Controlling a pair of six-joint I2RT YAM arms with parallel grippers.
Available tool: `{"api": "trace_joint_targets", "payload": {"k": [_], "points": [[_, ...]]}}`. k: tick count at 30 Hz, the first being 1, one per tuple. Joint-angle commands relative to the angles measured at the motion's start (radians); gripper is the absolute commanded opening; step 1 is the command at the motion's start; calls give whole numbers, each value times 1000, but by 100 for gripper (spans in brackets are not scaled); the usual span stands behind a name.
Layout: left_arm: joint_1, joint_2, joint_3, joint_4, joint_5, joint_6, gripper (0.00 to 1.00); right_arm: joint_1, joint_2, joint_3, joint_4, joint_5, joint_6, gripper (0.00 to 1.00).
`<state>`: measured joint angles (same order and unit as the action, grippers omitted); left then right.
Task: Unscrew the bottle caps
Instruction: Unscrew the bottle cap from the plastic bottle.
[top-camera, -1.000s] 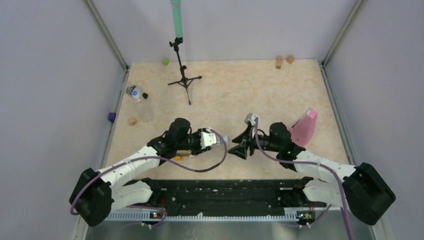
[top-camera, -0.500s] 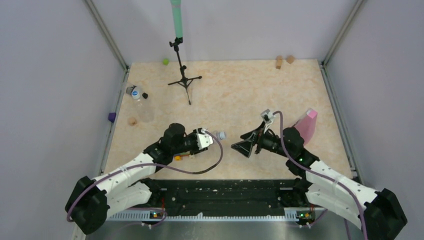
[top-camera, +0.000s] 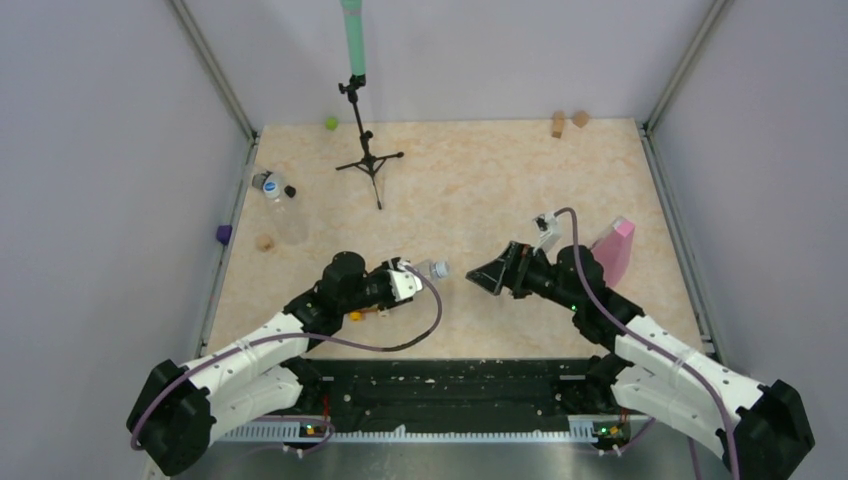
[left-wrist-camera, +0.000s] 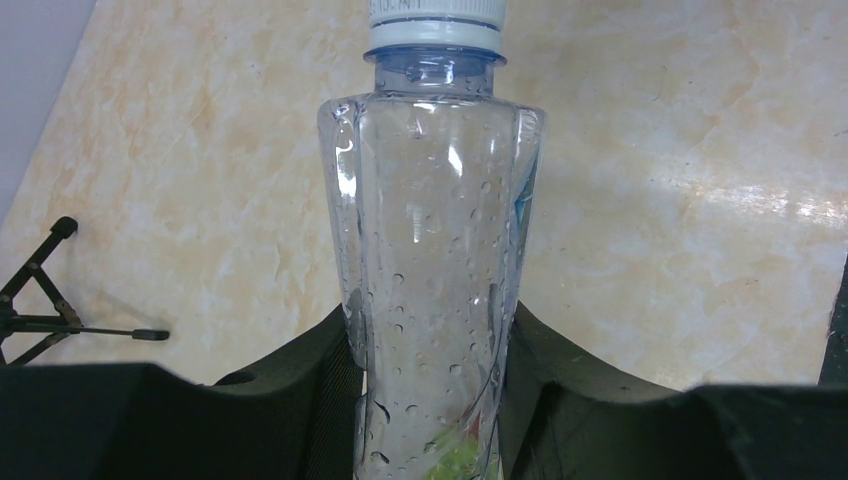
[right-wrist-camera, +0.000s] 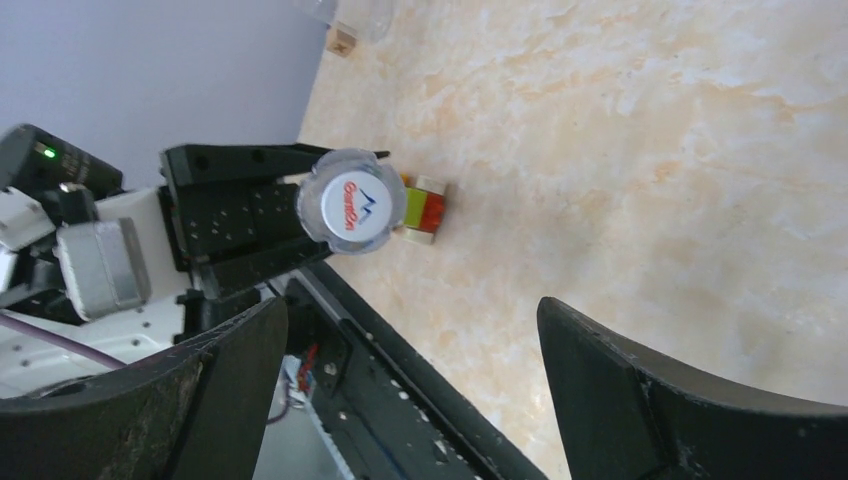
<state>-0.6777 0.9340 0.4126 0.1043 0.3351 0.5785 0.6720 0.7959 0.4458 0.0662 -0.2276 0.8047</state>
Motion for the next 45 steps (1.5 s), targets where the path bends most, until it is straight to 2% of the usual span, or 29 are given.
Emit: {"api": "trace_joint_targets", "payload": {"k": [1,6,12,15,20,27,30,32,33,40,42,45], "points": [[-5,-7,2,44,37,13,8,3,10,-8,113,-33,135,90],[-12,-24,-12,46,66,66,8,3,27,-67,258,-58,245,83],[-26,-12,-27,92,83,116,8,3,165,-4,275,-158,278,74],[-37,14,-11,80,88,141,8,4,219,5,343,-222,298,71],[-59,45,19,52,57,167,8,5,237,0,342,-163,304,70],[-72,58,33,35,6,169,7,5,301,-5,397,-192,334,62],[-74,71,43,23,-1,181,7,6,325,-18,420,-187,336,53],[-74,74,43,21,-4,182,7,6,347,-16,440,-215,317,37],[-74,74,42,23,-3,181,7,6,358,-12,446,-235,307,36],[-74,93,43,27,4,180,6,6,421,-2,467,-295,278,48],[-74,95,43,23,0,179,6,6,422,-13,477,-293,276,48],[-75,91,44,17,-10,172,6,6,423,-25,497,-301,275,39]]}}
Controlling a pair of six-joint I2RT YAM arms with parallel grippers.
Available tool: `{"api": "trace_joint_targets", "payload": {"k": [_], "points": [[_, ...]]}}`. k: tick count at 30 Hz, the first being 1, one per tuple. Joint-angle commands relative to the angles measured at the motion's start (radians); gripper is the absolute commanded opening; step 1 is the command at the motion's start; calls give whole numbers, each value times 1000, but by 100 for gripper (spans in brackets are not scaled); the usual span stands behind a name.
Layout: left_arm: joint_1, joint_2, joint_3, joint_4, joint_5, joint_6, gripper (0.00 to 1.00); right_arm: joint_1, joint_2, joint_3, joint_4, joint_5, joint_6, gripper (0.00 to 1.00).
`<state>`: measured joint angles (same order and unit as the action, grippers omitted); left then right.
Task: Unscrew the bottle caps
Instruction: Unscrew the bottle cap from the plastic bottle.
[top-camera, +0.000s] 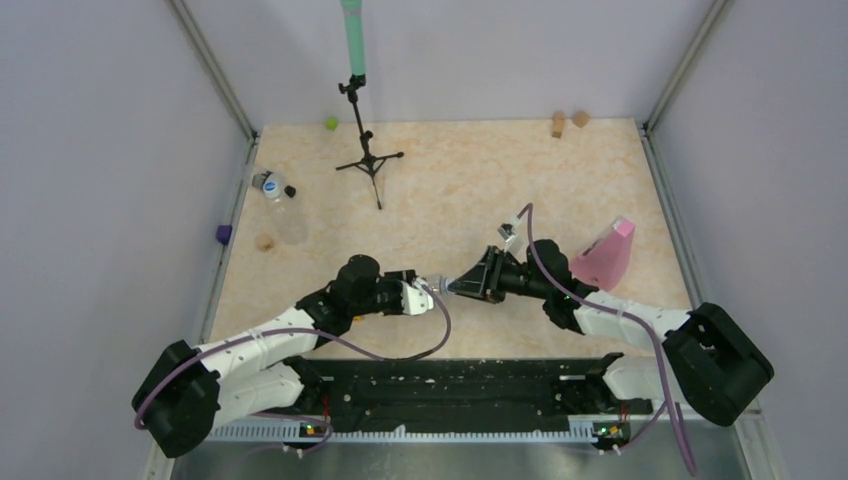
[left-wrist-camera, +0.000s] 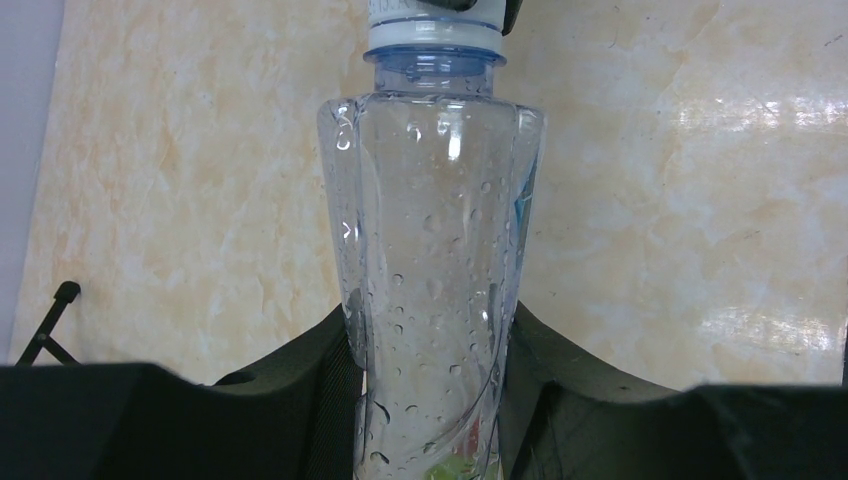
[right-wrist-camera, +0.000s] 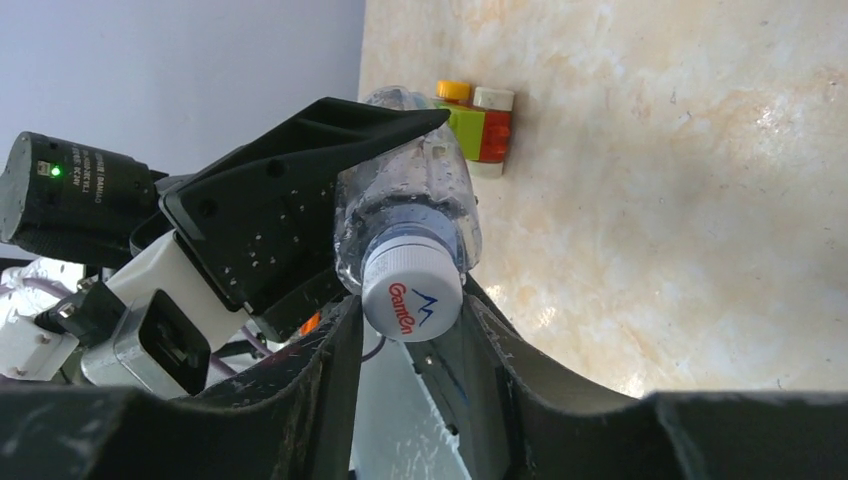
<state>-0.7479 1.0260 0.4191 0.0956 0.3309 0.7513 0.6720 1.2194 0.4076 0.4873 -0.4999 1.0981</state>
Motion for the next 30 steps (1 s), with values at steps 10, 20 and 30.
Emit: {"api": "trace_joint_targets", "payload": {"k": [10,20,30], "points": [[-5,-18,41,24,53,-21,6,8,1,17,63,-75,-127,17],[-5,-5,96,-18,68,-83,4,9,-41,90,-127,-76,-575,17],[-5,34,107,-35,148,-53,4,9,52,84,62,-163,-932,19]]}}
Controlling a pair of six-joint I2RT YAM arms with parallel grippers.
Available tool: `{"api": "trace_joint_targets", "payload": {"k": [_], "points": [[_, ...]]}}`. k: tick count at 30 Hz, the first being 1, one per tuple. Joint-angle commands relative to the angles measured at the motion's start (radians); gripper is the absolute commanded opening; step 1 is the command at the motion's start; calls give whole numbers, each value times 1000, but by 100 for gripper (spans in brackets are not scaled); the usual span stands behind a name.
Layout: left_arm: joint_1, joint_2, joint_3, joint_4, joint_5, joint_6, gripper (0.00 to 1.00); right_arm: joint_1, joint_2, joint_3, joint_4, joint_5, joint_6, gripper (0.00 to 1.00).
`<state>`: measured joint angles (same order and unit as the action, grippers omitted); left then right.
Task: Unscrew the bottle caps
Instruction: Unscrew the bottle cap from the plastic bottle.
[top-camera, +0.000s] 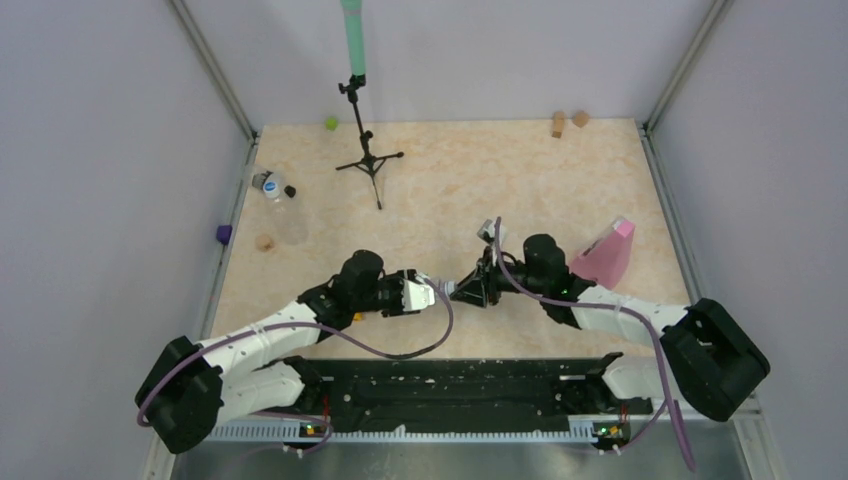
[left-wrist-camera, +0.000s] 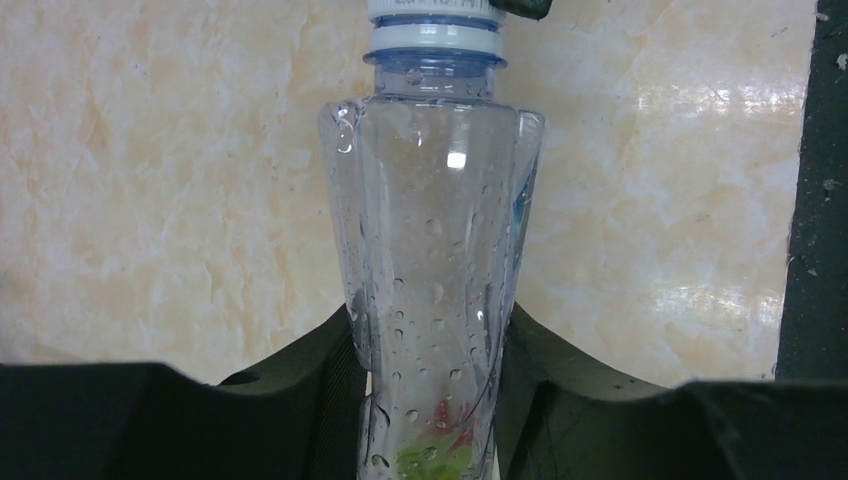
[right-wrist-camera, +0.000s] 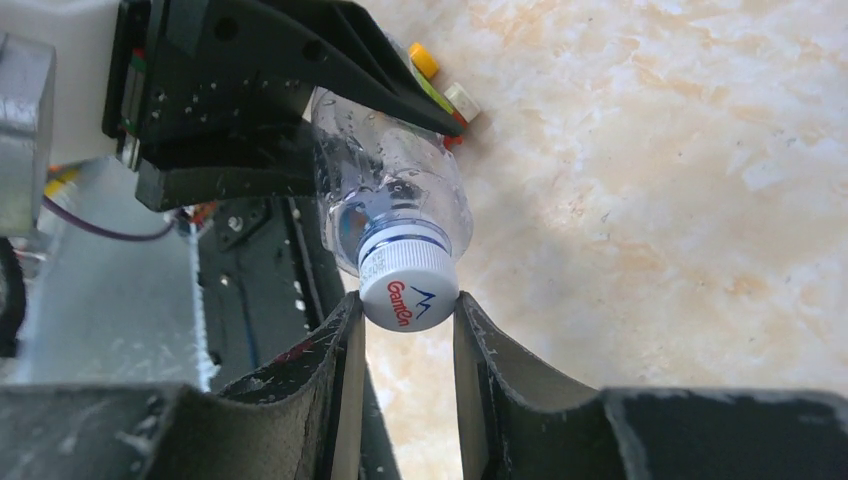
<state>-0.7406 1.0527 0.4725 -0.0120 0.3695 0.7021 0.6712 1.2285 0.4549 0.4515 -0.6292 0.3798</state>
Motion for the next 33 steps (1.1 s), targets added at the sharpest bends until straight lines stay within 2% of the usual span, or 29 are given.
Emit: {"api": "trace_joint_targets", "payload": {"k": [1,5,12,18,28,33], "points": [[-13,5,55,67,106,-3,4,9,50,43,93,-25,-231,20],[-13,-21,34,76,63,-12,4,9,70,29,149,12,-190,32],[-13,-49,4,112,0,-22,4,8,58,-66,354,57,15,49],[-13,-63,-17,176,-19,-39,4,8,10,-79,329,67,110,53],[-13,-61,-32,239,-46,-62,4,8,-178,-145,314,72,271,57],[-13,-61,-38,260,-31,-73,4,8,-268,-140,185,186,336,61]]}}
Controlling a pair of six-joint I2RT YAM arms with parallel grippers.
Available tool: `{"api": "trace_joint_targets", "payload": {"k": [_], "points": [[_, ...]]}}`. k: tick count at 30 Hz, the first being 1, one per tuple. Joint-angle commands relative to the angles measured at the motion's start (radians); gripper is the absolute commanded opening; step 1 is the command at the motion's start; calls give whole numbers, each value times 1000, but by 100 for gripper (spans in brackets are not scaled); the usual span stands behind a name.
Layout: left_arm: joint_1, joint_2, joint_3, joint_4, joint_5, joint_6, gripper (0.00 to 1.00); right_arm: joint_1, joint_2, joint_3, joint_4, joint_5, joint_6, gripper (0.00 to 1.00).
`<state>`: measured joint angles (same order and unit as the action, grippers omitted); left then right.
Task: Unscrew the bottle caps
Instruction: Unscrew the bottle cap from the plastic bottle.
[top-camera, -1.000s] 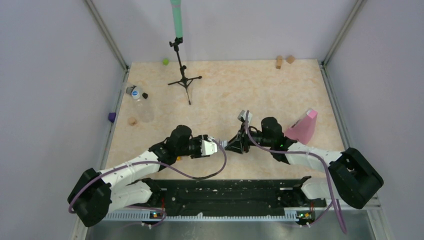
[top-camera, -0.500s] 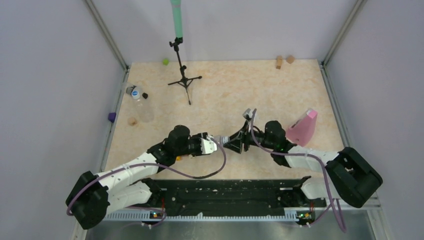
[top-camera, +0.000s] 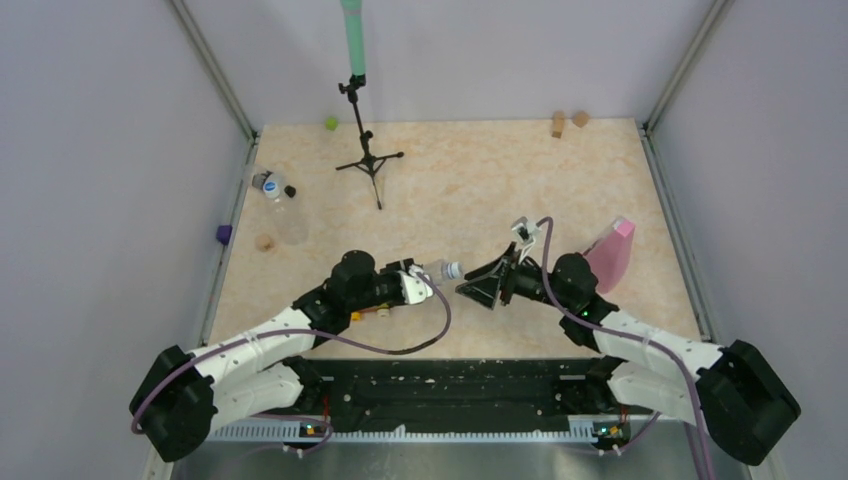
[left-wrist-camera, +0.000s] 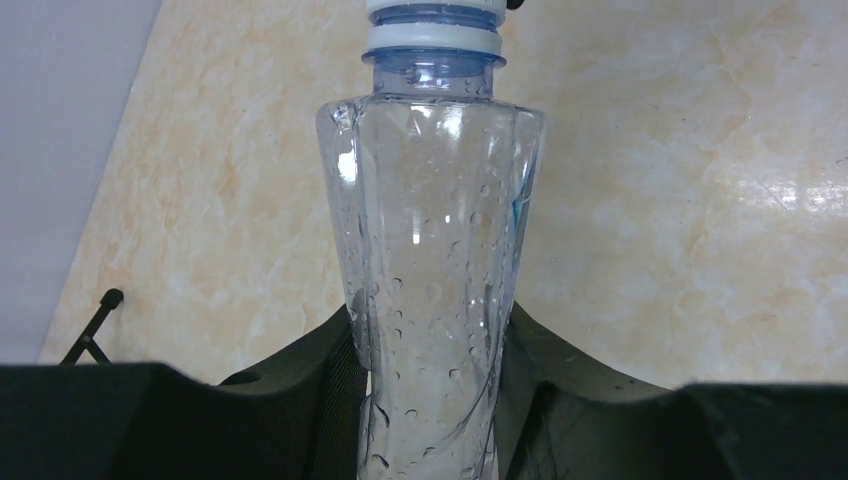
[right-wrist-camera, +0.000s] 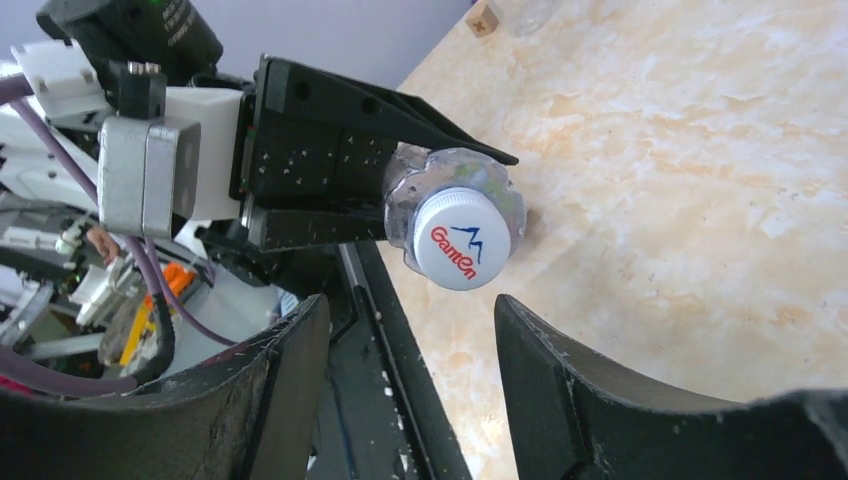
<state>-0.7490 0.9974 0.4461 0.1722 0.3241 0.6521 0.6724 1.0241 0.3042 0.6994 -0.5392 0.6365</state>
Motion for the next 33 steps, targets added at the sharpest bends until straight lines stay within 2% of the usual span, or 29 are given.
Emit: {"api": "trace_joint_targets", "payload": {"k": [1,9,18,23,25,33], "points": [[-4,-5,-13,79,23,-24,4,7,-73,22,-92,110,91,61],[-4,7,-10,83,108,-29,4,7,-67,80,-187,187,207,61],[-4,2,-9,72,125,-26,4,7,-7,86,-112,183,275,61],[-4,0,-10,69,127,-24,4,7,47,103,-83,147,279,57],[-4,2,-9,69,126,-23,4,6,63,106,-68,137,282,55],[-4,8,-4,71,112,-22,4,6,94,116,-74,88,261,35]]}}
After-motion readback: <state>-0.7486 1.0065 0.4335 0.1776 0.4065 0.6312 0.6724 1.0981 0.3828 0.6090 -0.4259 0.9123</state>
